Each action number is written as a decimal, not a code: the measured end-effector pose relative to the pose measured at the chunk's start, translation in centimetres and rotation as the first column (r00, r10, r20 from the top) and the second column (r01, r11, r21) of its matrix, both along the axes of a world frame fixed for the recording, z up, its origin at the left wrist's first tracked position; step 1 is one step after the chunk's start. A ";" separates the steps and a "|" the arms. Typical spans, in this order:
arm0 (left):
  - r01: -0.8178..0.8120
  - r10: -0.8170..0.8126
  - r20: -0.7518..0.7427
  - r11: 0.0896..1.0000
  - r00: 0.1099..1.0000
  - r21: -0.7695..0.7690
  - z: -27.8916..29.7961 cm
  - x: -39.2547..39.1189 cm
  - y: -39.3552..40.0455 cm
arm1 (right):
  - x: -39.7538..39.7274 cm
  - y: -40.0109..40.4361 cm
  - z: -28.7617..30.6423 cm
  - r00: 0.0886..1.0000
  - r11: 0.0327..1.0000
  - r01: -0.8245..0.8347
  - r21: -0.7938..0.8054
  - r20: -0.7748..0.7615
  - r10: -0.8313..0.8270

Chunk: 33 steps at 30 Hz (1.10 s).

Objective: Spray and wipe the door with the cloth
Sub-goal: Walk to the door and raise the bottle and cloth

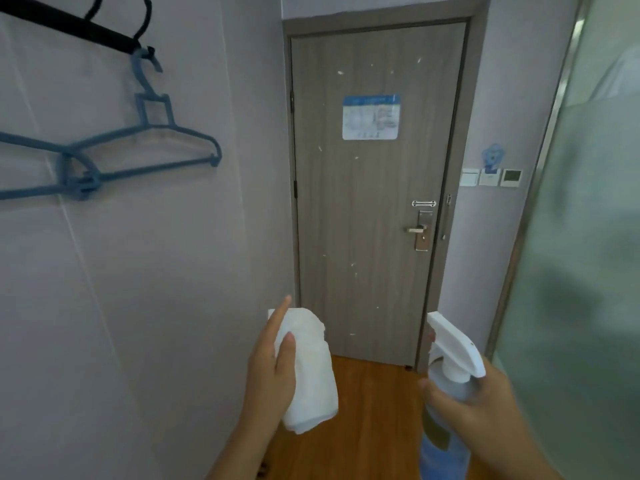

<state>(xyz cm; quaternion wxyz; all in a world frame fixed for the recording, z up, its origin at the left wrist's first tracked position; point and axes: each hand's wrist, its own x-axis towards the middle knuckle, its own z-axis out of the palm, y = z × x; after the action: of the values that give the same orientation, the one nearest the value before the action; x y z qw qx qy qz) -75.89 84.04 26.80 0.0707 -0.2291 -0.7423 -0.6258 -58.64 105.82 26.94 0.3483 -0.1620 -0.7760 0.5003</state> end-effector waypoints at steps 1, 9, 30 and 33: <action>0.024 -0.025 0.024 0.999 0.999 0.033 0.2 -2.5 1.6 | -2.2 1.5 -0.1 1.000 1.000 0.023 -0.002 -0.006 -0.023; 0.189 -0.210 0.124 0.968 0.970 0.164 3.9 -19.4 14.1 | -17.4 13.0 3.1 0.985 0.985 0.162 -0.055 -0.056 -0.165; 0.120 -0.094 -0.111 0.959 0.989 0.257 21.9 -54.1 40.1 | -56.5 41.6 22.2 0.965 0.982 -0.136 0.133 -0.207 0.161; 0.072 -0.032 -0.155 0.964 0.987 0.257 23.8 -58.5 42.1 | -61.7 44.4 25.1 0.952 0.975 -0.178 0.134 -0.229 0.205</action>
<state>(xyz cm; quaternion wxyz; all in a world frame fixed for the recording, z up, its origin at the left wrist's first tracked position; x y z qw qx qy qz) -134.38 126.10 50.62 0.1392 -0.2834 -0.6396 -0.7008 -120.37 150.25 52.00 0.3982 -0.0044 -0.7667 0.5036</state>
